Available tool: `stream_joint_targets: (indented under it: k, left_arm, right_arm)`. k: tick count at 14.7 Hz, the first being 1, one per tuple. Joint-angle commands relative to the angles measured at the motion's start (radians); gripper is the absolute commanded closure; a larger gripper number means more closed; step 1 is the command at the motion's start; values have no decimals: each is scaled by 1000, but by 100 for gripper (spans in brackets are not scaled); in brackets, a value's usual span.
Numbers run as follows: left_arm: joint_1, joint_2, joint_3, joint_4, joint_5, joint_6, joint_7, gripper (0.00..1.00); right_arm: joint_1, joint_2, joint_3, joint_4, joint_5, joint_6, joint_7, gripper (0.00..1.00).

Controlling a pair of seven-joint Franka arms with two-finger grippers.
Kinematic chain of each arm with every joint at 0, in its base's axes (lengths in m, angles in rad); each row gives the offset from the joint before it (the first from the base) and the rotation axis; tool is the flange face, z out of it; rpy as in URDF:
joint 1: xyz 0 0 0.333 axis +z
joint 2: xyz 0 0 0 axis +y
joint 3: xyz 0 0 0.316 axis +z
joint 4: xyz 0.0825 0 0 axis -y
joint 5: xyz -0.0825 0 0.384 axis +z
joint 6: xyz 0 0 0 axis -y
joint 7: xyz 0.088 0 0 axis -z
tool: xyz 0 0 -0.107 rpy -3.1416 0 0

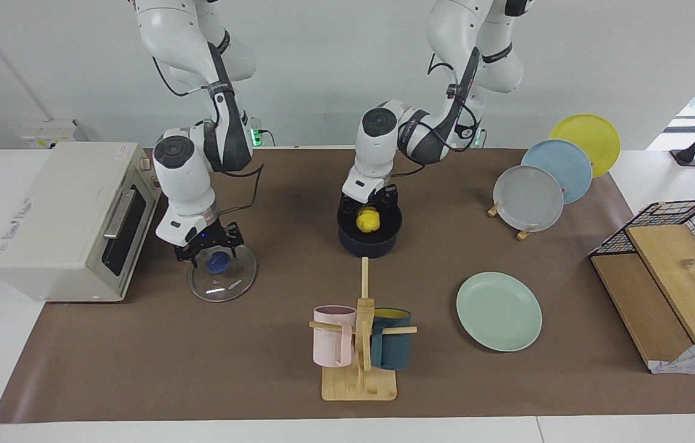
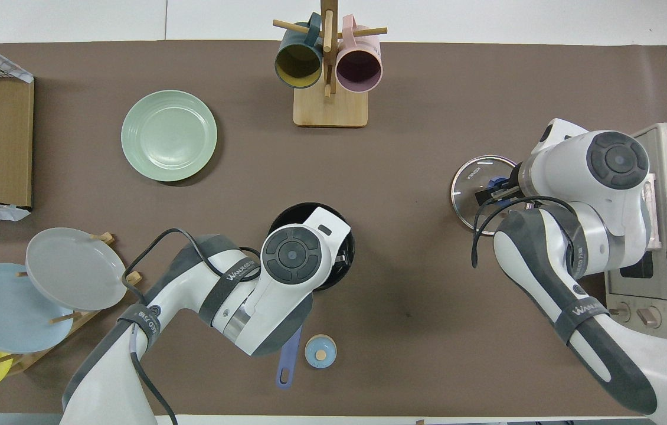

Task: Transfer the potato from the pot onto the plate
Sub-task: 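Grasp the potato with the left gripper while the right gripper sets the lid down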

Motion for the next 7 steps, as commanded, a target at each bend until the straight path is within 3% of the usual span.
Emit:
stream_joint_targets:
  k: [1,5,7]
  left_arm:
    - [-37,6,20,-14,-9,18,-10,0]
    - [-40,14,20,-14,-9,20,-11,0]
    - [-40,14,21,-12,-9,20,-10,6]
  right_arm:
    - [-9,-15,15,173,7,-228,40,0]
    - [-24,-69,5,431,16,-588,95,0]
    - [-30,-136,5,458,16,-722,178,0]
